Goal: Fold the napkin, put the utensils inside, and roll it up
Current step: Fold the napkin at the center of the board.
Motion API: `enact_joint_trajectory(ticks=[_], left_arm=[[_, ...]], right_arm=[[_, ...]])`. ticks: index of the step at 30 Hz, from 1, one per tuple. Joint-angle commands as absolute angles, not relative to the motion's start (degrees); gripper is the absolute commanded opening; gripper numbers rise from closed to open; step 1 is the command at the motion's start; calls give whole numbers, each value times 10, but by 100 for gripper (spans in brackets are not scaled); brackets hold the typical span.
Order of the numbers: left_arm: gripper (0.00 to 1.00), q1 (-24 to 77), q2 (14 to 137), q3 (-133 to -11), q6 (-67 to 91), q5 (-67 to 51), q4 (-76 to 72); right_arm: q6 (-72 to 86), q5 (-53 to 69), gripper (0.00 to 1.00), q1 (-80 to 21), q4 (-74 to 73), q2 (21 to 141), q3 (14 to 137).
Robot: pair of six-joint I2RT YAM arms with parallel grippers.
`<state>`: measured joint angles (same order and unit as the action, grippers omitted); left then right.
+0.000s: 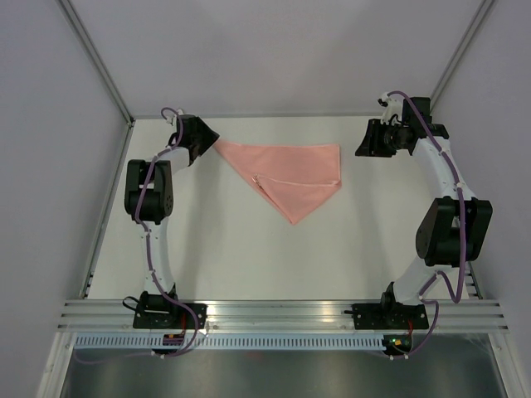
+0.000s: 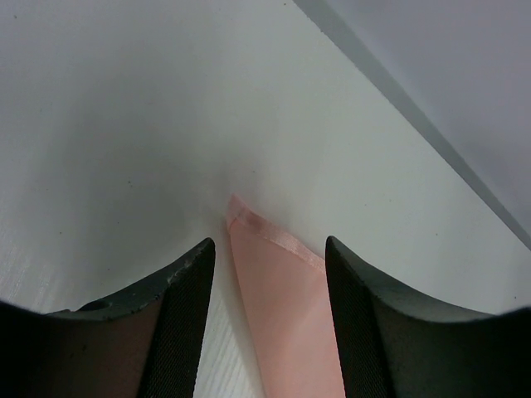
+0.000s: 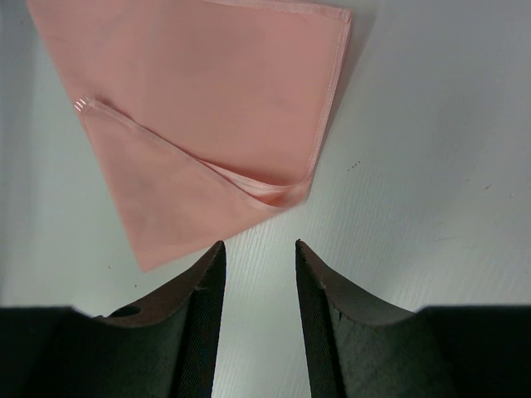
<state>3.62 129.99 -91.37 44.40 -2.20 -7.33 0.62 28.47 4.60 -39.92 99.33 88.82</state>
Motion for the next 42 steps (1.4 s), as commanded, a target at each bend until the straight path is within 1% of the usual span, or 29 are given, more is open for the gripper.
enact_joint_trajectory(ticks=[1,9,15,17,18,21,25,26,30,37,42], left_arm=[[61,33,1318,-938,483,-37,-75],[54,33,1331,-946,484,-34,-73],[39,33,1338,-947,486,-39,-77],[35,33,1340,-949,486,-41,-81],[31,33,1342,-952,485,-44,-81],[26,33,1346,-954,487,-49,-86],[16,33,1342,-951,488,-58,-97],[15,33,1340,-950,487,-63,-108],[3,33,1321,-924,486,-88,-157],[2,33,1282,-881,474,-153,-258],[2,38,1265,-861,465,-239,-319]], right_arm=[[4,292,45,43,-399,988,896],[5,291,45,44,-399,992,896],[5,290,44,43,-400,994,896],[5,289,44,43,-399,994,897],[4,289,44,43,-399,993,896],[5,288,44,43,-399,997,898],[4,287,44,44,-399,998,898],[5,287,44,43,-400,998,898],[5,284,43,43,-399,998,896],[5,280,43,43,-397,997,896],[4,282,43,43,-396,996,897]])
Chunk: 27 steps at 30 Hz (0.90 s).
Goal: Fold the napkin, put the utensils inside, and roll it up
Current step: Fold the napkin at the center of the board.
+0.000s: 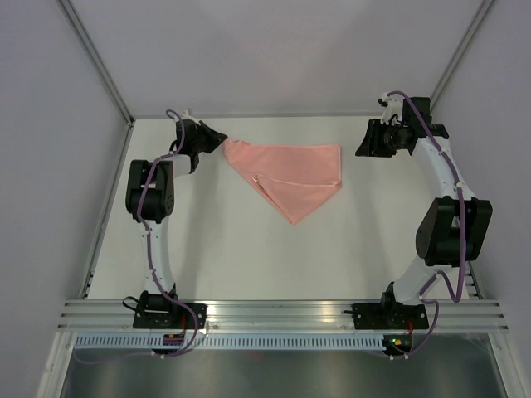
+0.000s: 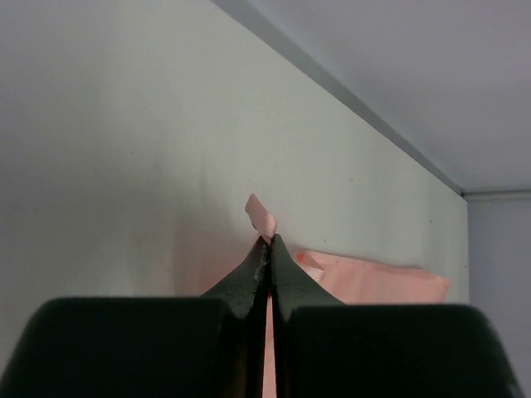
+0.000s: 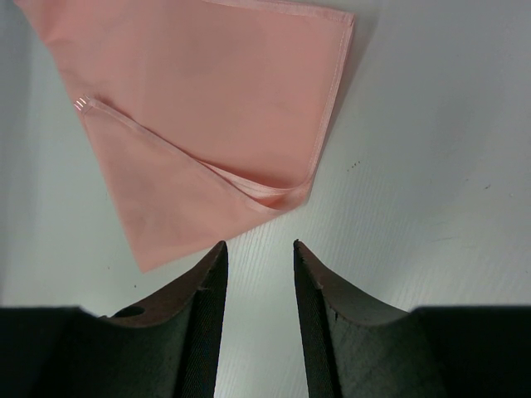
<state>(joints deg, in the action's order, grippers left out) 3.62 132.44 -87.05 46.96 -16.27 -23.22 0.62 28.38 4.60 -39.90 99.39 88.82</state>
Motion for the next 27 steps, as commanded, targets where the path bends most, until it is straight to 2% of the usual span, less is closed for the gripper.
enact_joint_trajectory(ticks=[1,13,27], left_arm=[[2,40,1261,-856,461,-251,-336],[2,105,1234,-783,425,-426,-444],[2,197,1201,-736,338,-472,-408]], right_arm=[[5,282,43,42,-396,995,897],[-11,273,43,30,-396,997,896],[-13,267,43,17,-395,1002,897]])
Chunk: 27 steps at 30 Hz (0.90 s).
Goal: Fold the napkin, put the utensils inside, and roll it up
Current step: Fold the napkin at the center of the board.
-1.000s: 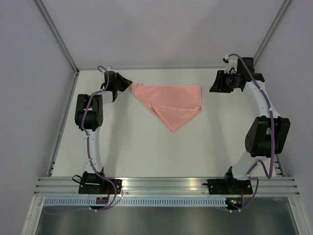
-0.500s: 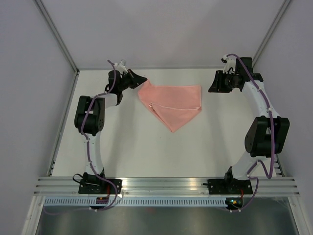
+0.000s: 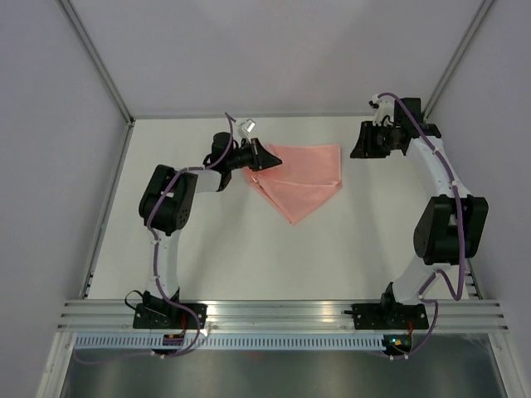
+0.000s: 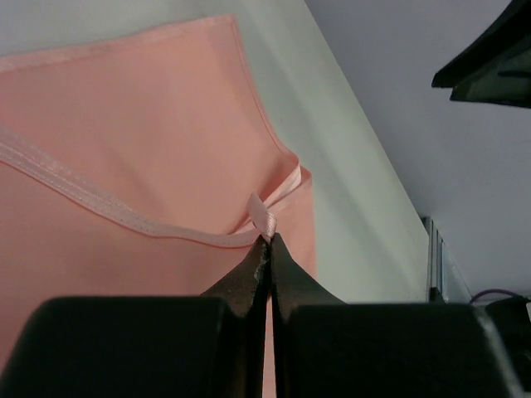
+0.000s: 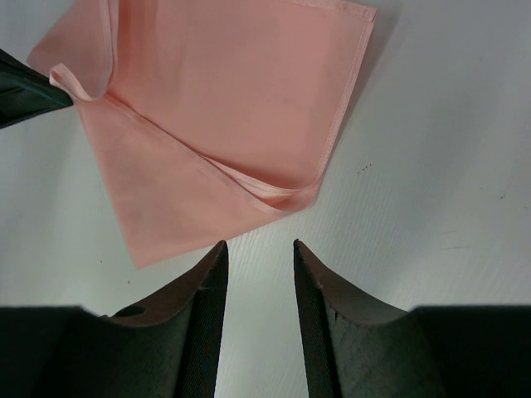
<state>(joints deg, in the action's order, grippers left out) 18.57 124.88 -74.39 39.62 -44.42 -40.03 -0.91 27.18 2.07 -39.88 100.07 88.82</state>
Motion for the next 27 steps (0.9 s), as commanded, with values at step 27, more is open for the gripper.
enact_joint_trajectory(ticks=[27], left_arm=[[2,266,1183,-692,204,-523,-263]], right_arm=[[-14,248,43,4,-392,1000,891]])
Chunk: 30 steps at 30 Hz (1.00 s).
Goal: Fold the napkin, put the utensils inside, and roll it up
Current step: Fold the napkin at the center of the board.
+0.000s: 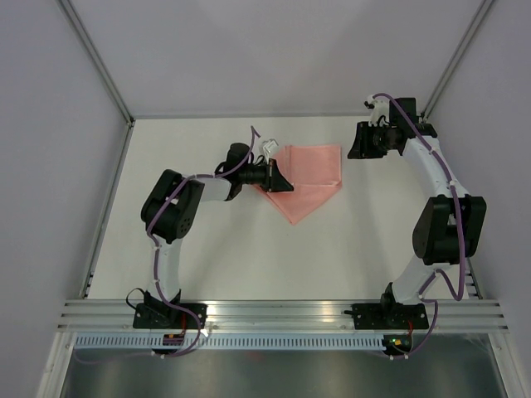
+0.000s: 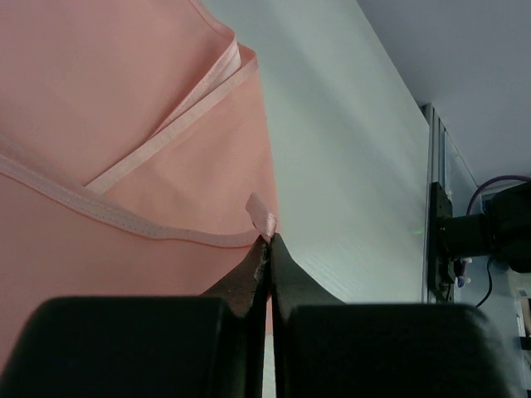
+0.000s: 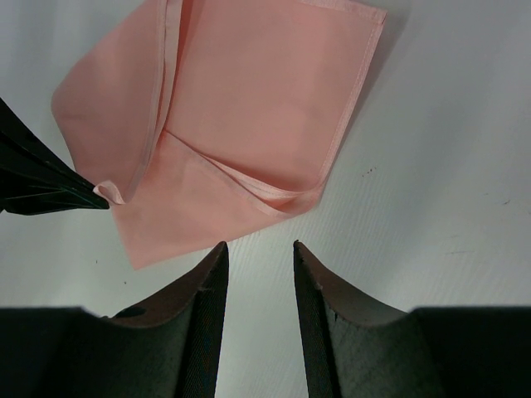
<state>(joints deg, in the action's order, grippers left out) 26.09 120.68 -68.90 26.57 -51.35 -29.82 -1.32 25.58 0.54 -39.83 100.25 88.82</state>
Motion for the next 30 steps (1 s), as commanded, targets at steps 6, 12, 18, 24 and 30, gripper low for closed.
enact_joint_trajectory(ticks=[6,12,18,24,30], left_arm=[[2,272,1186,-685,180,-518,-235],[2,282,1184,-688,157,-511,-200],[2,288,1183,-690,136,-508,-173],[2,294,1179,-686,124,-501,-158],[4,298,1177,-685,109,-497,-141]], right_arm=[[-14,245,43,4,-391,1001,893],[-14,241,43,-14,-390,1002,893],[-17,237,43,-18,-390,1003,893],[-18,236,43,-20,-389,1003,891],[-18,232,43,-22,-388,1005,891]])
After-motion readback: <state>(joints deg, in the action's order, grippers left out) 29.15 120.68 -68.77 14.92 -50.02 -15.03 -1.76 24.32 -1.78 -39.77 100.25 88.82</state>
